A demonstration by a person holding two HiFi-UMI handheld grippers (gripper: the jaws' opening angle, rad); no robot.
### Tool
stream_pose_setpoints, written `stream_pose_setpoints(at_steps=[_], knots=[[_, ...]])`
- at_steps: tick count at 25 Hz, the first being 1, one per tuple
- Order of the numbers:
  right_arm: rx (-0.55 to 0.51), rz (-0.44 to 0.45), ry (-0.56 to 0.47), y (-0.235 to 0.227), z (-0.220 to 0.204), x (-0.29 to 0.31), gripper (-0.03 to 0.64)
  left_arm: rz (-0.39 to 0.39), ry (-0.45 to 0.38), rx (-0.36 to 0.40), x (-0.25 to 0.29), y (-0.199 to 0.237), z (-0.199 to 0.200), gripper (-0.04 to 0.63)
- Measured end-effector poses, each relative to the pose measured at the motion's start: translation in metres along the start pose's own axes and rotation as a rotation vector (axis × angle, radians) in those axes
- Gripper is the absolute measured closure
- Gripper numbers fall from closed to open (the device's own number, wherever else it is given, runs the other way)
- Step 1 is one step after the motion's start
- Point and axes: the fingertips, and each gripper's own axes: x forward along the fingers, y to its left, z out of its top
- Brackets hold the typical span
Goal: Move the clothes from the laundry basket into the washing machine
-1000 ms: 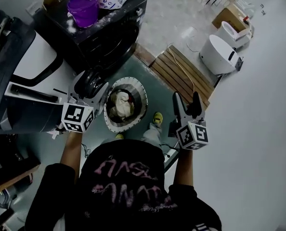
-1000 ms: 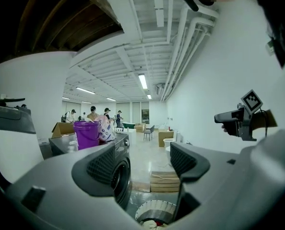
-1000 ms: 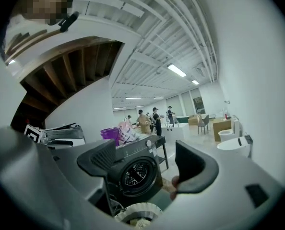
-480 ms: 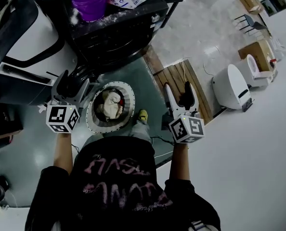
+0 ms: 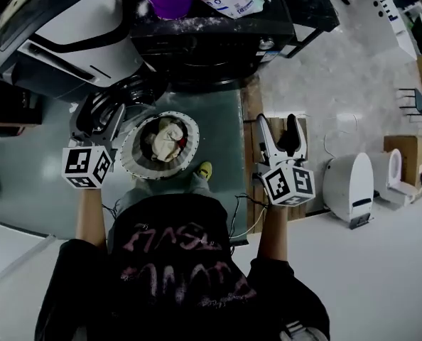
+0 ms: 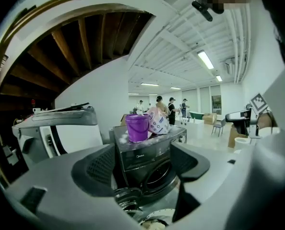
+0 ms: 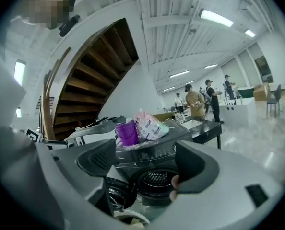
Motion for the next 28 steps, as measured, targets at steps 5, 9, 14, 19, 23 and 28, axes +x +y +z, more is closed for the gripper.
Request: stream_pose_setpoints(at_steps=[5,9,14,19,23,28], knots=[[-0.025,0.148,0.073,0.018,-0.011,0.052,0.224,0.133,0.038,-0.038,-0.027,0.013,-0.022,0.235],[-0.014,0.218,0.149,0.048,-0.036,0.081,0.226,0.240,0.053,-0.108,-0.065,0.039,-0.044,0.236],[-0.073,0.317,0.208,0.109,-0.056,0.098,0.229,0.323,0.021,-0.192,-0.111,0.076,-0.064,0.236],[-0.156,0.394,0.244,0.173,-0.074,0.097,0.229,0.344,0.015,-0.198,-0.154,0.107,-0.089,0.235],[-0.215,0.397,0.263,0.207,-0.085,0.088,0.229,0.308,0.027,-0.212,-0.175,0.126,-0.110,0.235],[-0.306,0.430,0.307,0.232,-0.108,0.075,0.229,0.241,0.083,-0.186,-0.193,0.130,-0.133,0.236]])
